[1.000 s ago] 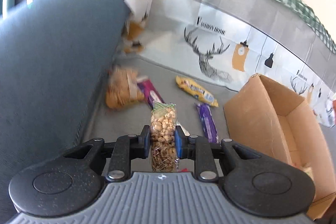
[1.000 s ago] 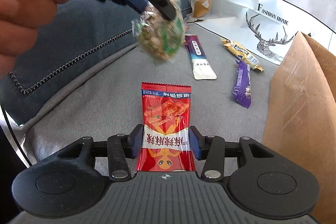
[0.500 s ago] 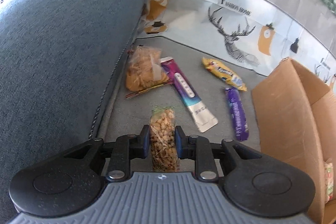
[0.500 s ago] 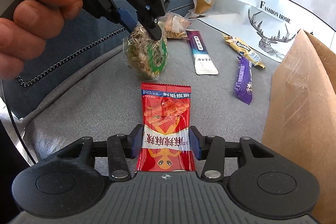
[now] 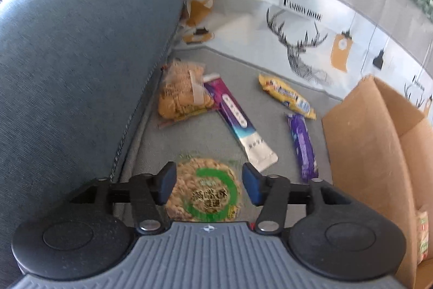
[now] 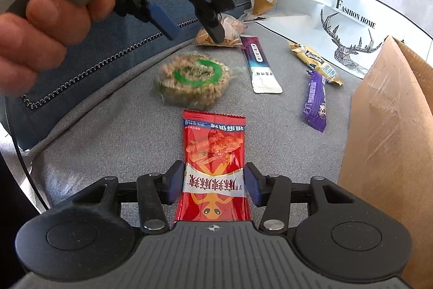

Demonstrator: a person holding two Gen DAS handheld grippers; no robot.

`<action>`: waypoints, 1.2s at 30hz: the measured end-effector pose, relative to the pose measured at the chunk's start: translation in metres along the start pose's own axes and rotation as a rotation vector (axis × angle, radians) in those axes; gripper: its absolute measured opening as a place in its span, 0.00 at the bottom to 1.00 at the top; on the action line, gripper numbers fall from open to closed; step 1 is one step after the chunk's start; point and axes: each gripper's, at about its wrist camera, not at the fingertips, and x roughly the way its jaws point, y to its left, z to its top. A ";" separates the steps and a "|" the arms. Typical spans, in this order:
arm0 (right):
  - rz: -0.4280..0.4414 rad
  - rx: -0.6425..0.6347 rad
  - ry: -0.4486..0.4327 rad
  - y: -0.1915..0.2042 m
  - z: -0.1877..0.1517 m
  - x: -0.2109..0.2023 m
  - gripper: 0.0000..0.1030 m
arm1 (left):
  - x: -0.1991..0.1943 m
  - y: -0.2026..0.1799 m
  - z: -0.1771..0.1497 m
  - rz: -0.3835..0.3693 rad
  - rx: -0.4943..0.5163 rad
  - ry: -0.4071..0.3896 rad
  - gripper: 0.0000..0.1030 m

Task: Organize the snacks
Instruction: 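Grasp the round puffed-grain bag with green ring using the left gripper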

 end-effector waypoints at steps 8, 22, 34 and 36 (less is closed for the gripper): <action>0.000 0.000 -0.001 0.000 -0.001 0.000 0.59 | 0.023 -0.010 -0.002 0.074 0.041 0.082 0.84; 0.014 0.015 0.021 -0.002 -0.001 0.007 0.52 | 0.051 -0.017 -0.006 0.130 0.088 0.171 0.85; -0.015 0.019 0.003 -0.006 -0.001 0.003 0.45 | 0.057 -0.020 -0.009 0.147 0.127 0.165 0.81; -0.022 0.027 0.001 -0.008 -0.002 0.002 0.45 | 0.054 -0.022 -0.009 0.147 0.138 0.149 0.81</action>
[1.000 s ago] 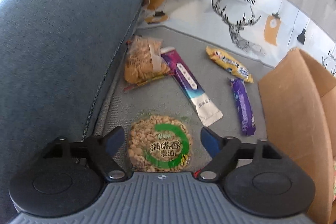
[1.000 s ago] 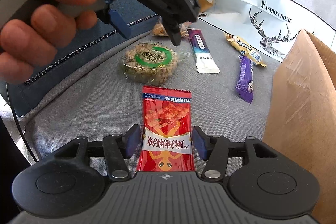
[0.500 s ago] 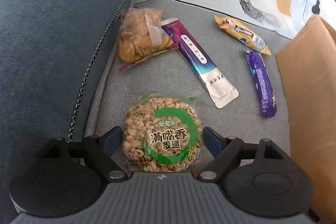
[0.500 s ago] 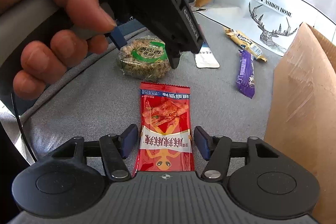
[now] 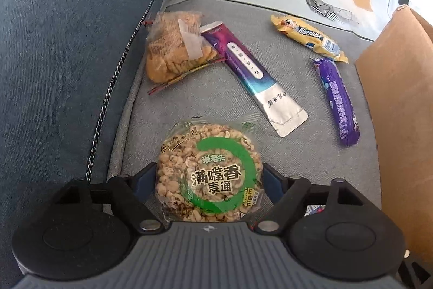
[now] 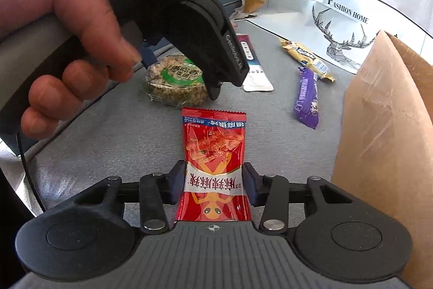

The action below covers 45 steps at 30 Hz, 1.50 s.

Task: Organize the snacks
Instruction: 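Grasp the round puffed-grain bag with green ring using the left gripper, then lift the red packet with right gripper while left carries the grain bag to box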

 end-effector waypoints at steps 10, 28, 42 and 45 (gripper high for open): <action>-0.043 0.117 -0.066 -0.019 0.003 -0.009 0.45 | -0.028 0.009 0.006 0.007 -0.062 -0.149 0.81; -0.071 0.534 -0.157 -0.057 0.030 0.014 0.45 | -0.082 0.016 0.018 -0.037 -0.145 -0.453 0.81; -0.119 0.641 -0.187 -0.088 0.044 0.020 0.44 | -0.080 0.004 0.023 -0.041 -0.112 -0.458 0.81; -0.139 0.653 -0.194 -0.093 0.045 0.019 0.44 | -0.080 0.004 0.022 -0.045 -0.115 -0.457 0.81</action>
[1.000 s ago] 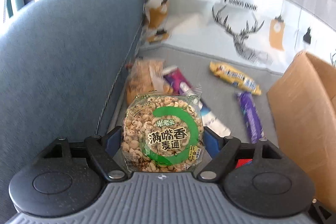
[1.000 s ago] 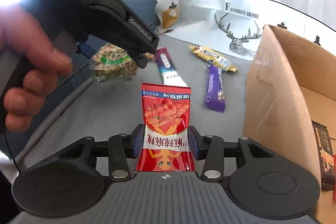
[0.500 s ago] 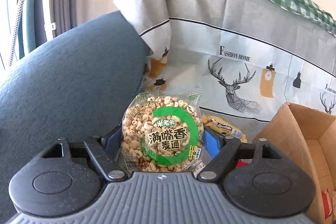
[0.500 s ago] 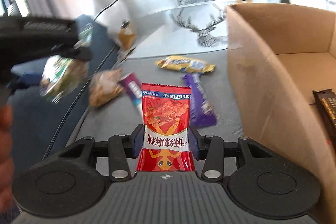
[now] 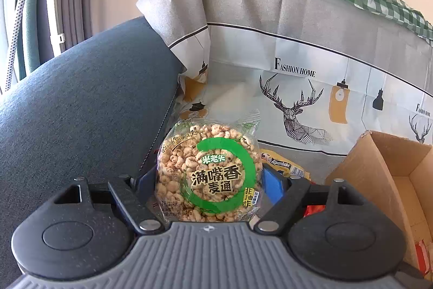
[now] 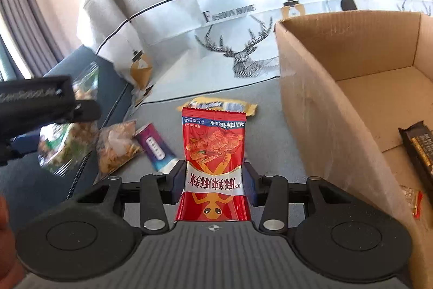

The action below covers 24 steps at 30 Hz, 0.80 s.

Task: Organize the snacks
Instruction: 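Lift the red packet with right gripper while left carries the grain bag to box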

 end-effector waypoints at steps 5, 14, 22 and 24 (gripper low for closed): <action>-0.028 0.032 -0.010 -0.010 0.006 -0.001 0.44 | -0.006 0.001 0.002 -0.012 0.003 -0.005 0.81; 0.076 -0.019 -0.031 -0.007 0.020 -0.029 0.44 | -0.035 -0.002 0.011 -0.038 -0.017 -0.043 0.81; 0.101 -0.076 -0.147 -0.025 0.042 -0.088 0.44 | -0.051 -0.018 0.012 -0.073 -0.023 -0.063 0.81; 0.099 -0.084 -0.178 -0.035 0.050 -0.102 0.44 | -0.052 -0.025 0.011 -0.087 -0.016 -0.062 0.81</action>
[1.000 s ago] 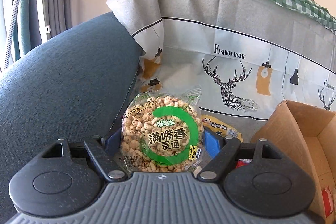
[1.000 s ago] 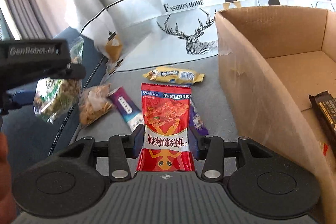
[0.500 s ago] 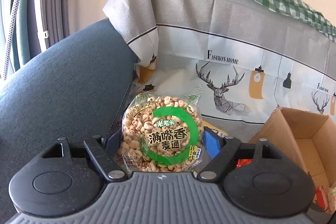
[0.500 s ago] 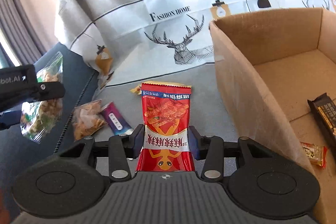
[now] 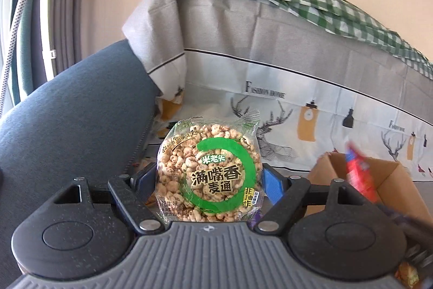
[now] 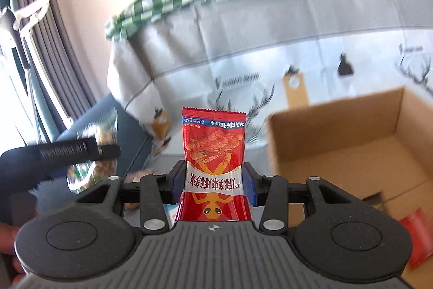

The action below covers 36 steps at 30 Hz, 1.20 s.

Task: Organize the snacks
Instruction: 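Lift the red packet with right gripper while left carries the grain bag to box, then open both grippers over the box to drop the two snacks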

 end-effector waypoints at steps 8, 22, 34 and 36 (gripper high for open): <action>-0.064 -0.074 -0.140 -0.061 0.043 -0.060 0.44 | -0.001 -0.031 -0.002 -0.062 0.018 -0.005 0.81; -0.273 -0.027 -0.112 -0.157 0.029 -0.080 0.44 | 0.002 -0.123 -0.018 -0.214 0.134 -0.022 0.81; -0.317 -0.084 -0.099 -0.175 0.025 -0.082 0.44 | -0.005 -0.190 -0.043 -0.377 0.263 -0.049 0.81; -0.319 -0.084 -0.098 -0.176 0.026 -0.082 0.44 | -0.006 -0.197 -0.047 -0.395 0.282 -0.049 0.81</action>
